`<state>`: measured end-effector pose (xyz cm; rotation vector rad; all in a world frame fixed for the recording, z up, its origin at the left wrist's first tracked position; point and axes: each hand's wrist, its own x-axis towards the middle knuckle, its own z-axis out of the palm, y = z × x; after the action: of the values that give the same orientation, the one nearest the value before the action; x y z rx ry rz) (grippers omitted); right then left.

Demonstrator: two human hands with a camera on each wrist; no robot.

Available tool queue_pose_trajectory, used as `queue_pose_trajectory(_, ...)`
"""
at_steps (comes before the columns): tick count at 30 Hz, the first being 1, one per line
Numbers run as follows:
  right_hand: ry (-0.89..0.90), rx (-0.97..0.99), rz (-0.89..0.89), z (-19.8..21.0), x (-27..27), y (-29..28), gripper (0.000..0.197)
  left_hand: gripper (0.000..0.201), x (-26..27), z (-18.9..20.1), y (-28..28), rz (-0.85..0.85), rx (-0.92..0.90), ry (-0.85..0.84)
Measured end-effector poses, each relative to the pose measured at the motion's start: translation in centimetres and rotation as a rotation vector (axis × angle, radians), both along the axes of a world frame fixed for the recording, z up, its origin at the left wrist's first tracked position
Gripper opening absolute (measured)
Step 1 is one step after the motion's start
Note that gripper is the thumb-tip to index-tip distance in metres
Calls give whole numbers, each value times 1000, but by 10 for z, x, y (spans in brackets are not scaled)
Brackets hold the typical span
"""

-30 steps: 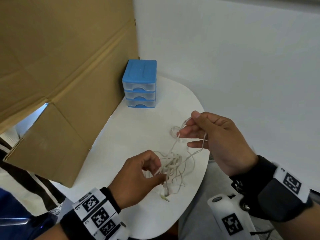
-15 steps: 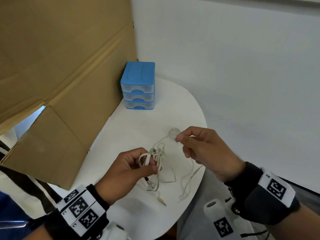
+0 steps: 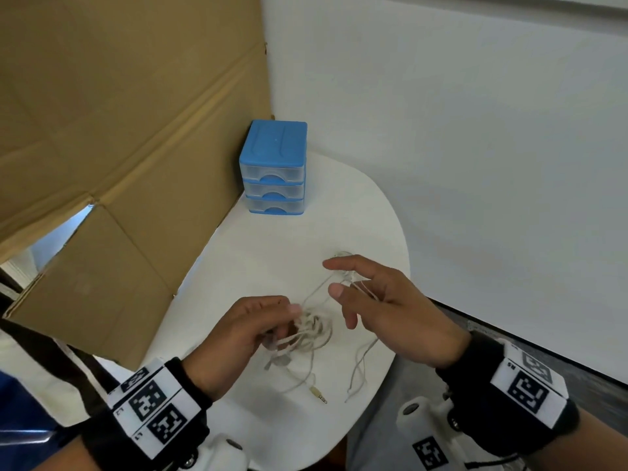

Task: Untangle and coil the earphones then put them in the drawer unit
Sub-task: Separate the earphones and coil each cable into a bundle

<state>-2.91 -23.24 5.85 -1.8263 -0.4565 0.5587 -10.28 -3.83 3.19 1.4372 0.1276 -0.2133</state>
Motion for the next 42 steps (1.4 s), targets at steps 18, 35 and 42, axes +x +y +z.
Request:
queue_pose_trajectory(18, -104, 11, 61, 1, -1, -5, 49, 26, 0, -6, 2, -103, -54, -67)
queue_pose_trajectory(35, -266, 1, -113, 5, 12, -10, 15, 16, 1, 3, 4, -8, -92, 16)
queue_pose_trajectory(42, -258, 57, -336, 1, 22, -14, 14, 10, 3, 1, 2, -32, -86, 90)
